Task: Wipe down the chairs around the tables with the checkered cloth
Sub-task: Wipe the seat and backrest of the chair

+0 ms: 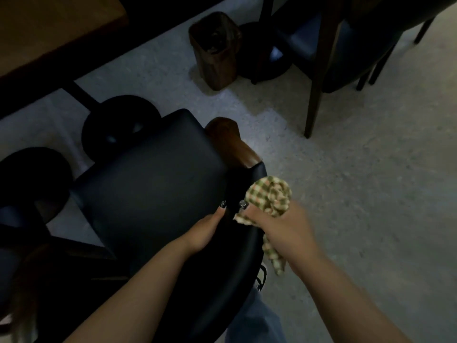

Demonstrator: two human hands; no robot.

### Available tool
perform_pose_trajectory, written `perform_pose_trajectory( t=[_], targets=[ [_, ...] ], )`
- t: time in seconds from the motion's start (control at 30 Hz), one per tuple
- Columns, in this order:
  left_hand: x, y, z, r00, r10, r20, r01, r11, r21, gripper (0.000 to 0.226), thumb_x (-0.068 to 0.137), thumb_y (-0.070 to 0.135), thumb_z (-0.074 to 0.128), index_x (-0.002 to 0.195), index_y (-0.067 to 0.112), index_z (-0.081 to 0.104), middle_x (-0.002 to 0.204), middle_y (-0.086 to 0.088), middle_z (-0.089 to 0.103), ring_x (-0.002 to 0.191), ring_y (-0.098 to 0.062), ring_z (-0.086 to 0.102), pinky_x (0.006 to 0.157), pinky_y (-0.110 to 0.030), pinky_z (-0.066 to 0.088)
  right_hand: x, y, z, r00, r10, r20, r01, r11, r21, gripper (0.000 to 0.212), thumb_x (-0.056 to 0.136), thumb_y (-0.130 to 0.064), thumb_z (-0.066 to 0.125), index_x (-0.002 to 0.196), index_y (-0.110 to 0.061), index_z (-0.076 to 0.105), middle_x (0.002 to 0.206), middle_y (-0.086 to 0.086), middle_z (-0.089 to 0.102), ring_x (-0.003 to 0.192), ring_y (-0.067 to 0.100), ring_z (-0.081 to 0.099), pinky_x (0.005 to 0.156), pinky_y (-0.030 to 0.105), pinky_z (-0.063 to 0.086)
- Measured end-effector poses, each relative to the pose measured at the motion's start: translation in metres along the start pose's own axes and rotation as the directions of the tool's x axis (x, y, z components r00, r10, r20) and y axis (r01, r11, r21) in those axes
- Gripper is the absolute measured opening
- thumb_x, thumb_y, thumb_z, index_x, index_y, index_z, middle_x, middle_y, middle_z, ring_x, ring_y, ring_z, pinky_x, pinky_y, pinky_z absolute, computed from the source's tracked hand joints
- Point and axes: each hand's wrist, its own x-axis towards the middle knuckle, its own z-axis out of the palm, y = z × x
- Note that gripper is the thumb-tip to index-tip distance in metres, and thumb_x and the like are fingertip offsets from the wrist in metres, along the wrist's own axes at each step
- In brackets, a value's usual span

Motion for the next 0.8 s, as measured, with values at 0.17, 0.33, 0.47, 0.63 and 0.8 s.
perform_pose_trajectory(
  t=[0.17, 0.33, 0.47, 0.63, 0.8],
  targets=[
    [-0.05, 0.045, -0.004, 0.965, 0.044, -0.259, -0.055, 0.998, -0.036, 0.033, 0.095, 0.025, 0.056, 0.127, 0.018, 0.057, 0.124, -0.004, 0.064, 0.11, -0.015, 0.061, 0.099, -0.03, 0.046, -0.019, -0.036, -0.026, 0.979, -0.132, -0.154, 0.144, 0.987, 0.066, 0.039, 0.07, -0.057, 0.071, 0.093, -0.04, 0.044, 0.093, -0.017, 0.059, 0.074, -0.01, 0.06, 0.05, 0.007, 0.043],
    [-0.137, 0.118, 0.005, 0.916, 0.241, -0.321, -0.355, 0.86, -0.366, 0.023, 0.097, 0.027, 0.051, 0.115, 0.023, 0.064, 0.102, 0.006, 0.074, 0.098, -0.007, 0.068, 0.086, -0.029, 0.05, -0.039, -0.073, -0.042, 0.973, -0.219, -0.078, 0.232, 0.936, 0.266, 0.006, 0.091, -0.044, 0.054, 0.089, -0.039, 0.055, 0.084, -0.016, 0.067, 0.076, -0.01, 0.062, 0.056, 0.008, 0.046],
    [-0.194, 0.151, 0.015, 0.877, 0.362, -0.315, -0.478, 0.729, -0.49, 0.045, 0.081, 0.043, 0.064, 0.119, 0.02, 0.063, 0.112, 0.002, 0.072, 0.108, -0.013, 0.066, 0.093, -0.035, 0.05, -0.058, -0.117, -0.051, 0.982, -0.173, 0.08, 0.113, 0.866, 0.488, 0.014, 0.092, -0.027, 0.057, 0.09, -0.029, 0.07, 0.092, 0.0, 0.074, 0.087, 0.017, 0.071, 0.075, 0.035, 0.054],
    [-0.224, 0.17, 0.014, 0.786, 0.412, -0.46, -0.608, 0.649, -0.457, 0.037, 0.085, 0.023, 0.065, 0.121, 0.027, 0.059, 0.11, 0.011, 0.07, 0.102, -0.005, 0.066, 0.08, -0.022, 0.055, -0.074, -0.176, -0.056, 0.927, -0.286, 0.243, 0.106, 0.821, 0.562, 0.017, 0.088, -0.014, 0.06, 0.08, -0.015, 0.075, 0.089, 0.013, 0.074, 0.082, 0.023, 0.072, 0.07, 0.033, 0.056],
    [-0.233, 0.183, -0.018, 0.687, 0.382, -0.618, -0.705, 0.554, -0.442, 0.038, 0.081, 0.018, 0.07, 0.116, 0.026, 0.058, 0.112, 0.007, 0.069, 0.093, -0.008, 0.07, 0.07, -0.022, 0.053, -0.078, -0.223, -0.036, 0.897, -0.349, 0.271, 0.217, 0.882, 0.418, 0.012, 0.089, -0.017, 0.064, 0.097, -0.012, 0.072, 0.091, 0.007, 0.075, 0.089, 0.022, 0.072, 0.078, 0.037, 0.057]
  ],
)
